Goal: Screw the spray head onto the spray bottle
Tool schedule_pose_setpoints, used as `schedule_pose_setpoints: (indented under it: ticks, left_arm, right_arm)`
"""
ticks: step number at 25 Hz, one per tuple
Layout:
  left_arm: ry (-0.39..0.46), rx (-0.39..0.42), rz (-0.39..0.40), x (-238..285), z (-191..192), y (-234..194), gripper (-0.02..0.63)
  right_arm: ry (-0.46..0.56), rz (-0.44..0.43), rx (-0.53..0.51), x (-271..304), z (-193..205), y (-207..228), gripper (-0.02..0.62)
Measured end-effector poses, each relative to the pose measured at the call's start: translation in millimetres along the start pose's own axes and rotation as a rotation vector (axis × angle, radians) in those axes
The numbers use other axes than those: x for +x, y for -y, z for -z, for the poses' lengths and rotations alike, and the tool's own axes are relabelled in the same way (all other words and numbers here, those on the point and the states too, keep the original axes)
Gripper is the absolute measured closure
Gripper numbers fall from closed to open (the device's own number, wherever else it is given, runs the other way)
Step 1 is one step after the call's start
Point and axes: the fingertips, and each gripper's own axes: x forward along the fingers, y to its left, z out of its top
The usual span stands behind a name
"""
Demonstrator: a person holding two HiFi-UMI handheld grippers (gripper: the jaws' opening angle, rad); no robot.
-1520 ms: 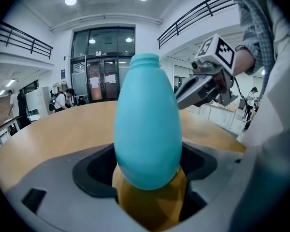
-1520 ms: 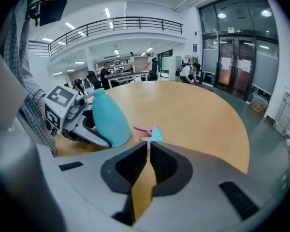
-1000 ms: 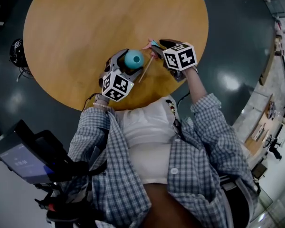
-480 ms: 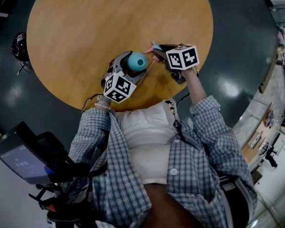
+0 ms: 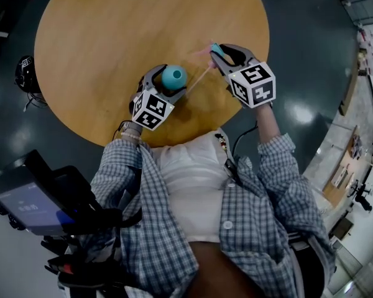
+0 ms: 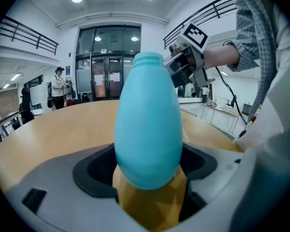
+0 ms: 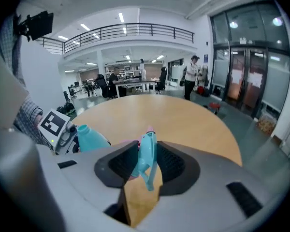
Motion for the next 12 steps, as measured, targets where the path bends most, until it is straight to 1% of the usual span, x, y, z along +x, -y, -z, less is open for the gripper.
schedule_pose_setpoints:
  ticks: [3, 6, 9, 12]
  left_arm:
    - [0.014, 0.007, 0.009, -1, -7, -10, 0.196]
    - [0.009, 0.034, 0.039, -2, -9, -14, 0.196]
    - [-0.012, 0.071, 0.098, -3, -1, -8, 0.196]
    - [-0.051, 0.136, 0.161, -3, 10, 2, 0.196]
  right_arm:
    - [0.100, 0.071, -0.128, -32, -46, 4, 0.482]
    - [0.222, 0.131, -0.240, -65, -97, 0, 0.482]
    - [0.323, 0.154, -0.324, -91, -136, -16, 0.482]
    - [0.368, 0.160, -0.393, -104, -158, -36, 0.482]
